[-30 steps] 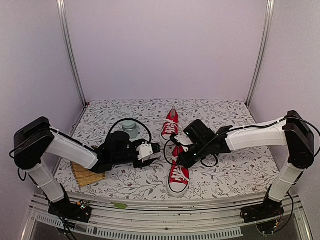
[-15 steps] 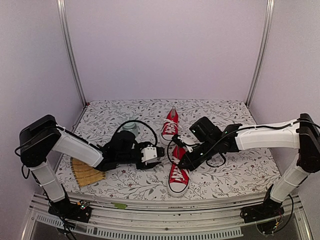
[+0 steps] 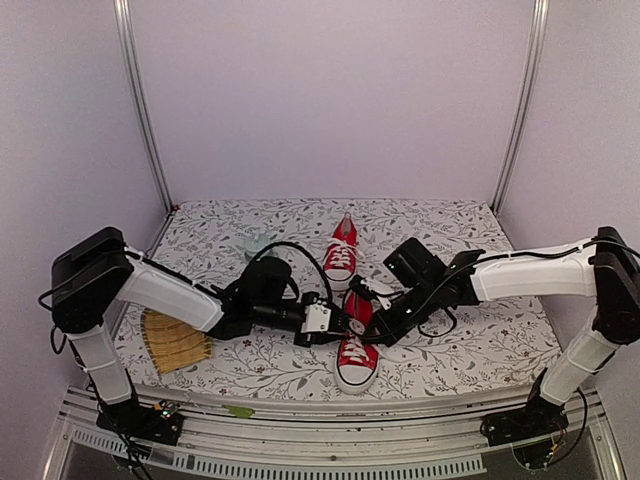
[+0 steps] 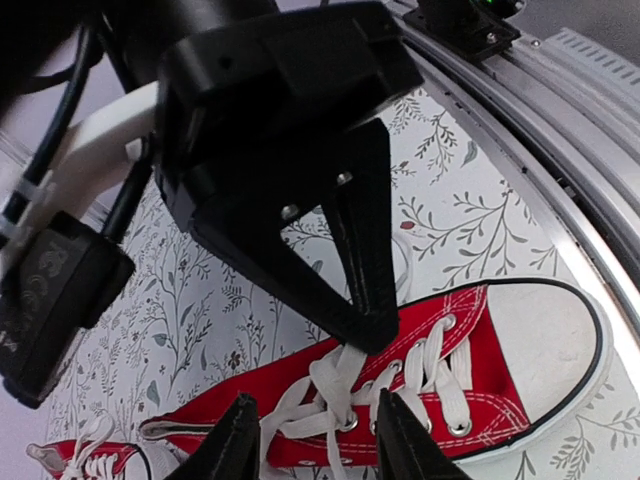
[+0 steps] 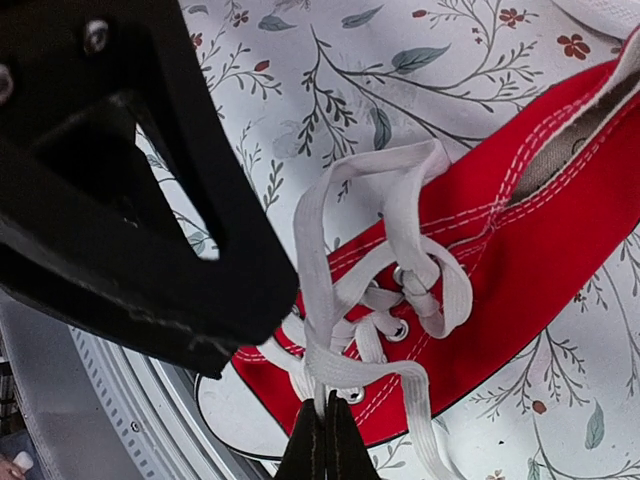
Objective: Tie the shoes
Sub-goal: Adjust the half-tied shoelace on the shoe.
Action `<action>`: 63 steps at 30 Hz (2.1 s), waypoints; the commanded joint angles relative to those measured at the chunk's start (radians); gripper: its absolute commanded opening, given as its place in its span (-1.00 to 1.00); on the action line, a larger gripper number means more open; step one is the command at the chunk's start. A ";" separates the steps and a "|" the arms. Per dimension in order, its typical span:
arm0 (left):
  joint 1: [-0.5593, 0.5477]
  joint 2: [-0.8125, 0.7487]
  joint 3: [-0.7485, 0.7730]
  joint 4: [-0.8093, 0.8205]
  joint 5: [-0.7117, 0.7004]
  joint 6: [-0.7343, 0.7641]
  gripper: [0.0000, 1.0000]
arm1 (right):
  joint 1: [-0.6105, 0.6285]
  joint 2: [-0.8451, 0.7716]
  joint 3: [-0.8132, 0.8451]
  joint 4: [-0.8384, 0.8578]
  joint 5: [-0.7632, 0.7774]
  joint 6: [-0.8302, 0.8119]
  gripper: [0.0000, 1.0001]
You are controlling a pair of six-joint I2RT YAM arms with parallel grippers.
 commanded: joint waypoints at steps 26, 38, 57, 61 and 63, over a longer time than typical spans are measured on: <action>-0.018 0.189 0.017 0.193 -0.334 0.090 -0.66 | -0.050 -0.068 -0.149 0.011 -0.128 0.048 -0.99; -0.009 0.123 -0.017 0.180 -0.270 0.086 -0.58 | -0.063 -0.108 -0.135 -0.058 -0.166 0.012 -0.70; 0.078 -0.034 -0.035 -0.175 -0.206 0.035 0.18 | -0.249 0.128 0.104 0.108 -0.313 -0.219 -0.46; 0.089 0.043 0.022 -0.162 -0.248 0.046 0.06 | -0.249 0.192 0.134 0.095 -0.362 -0.271 -0.50; 0.089 0.074 0.045 -0.154 -0.260 0.046 0.04 | -0.249 0.217 0.134 0.094 -0.388 -0.286 -0.49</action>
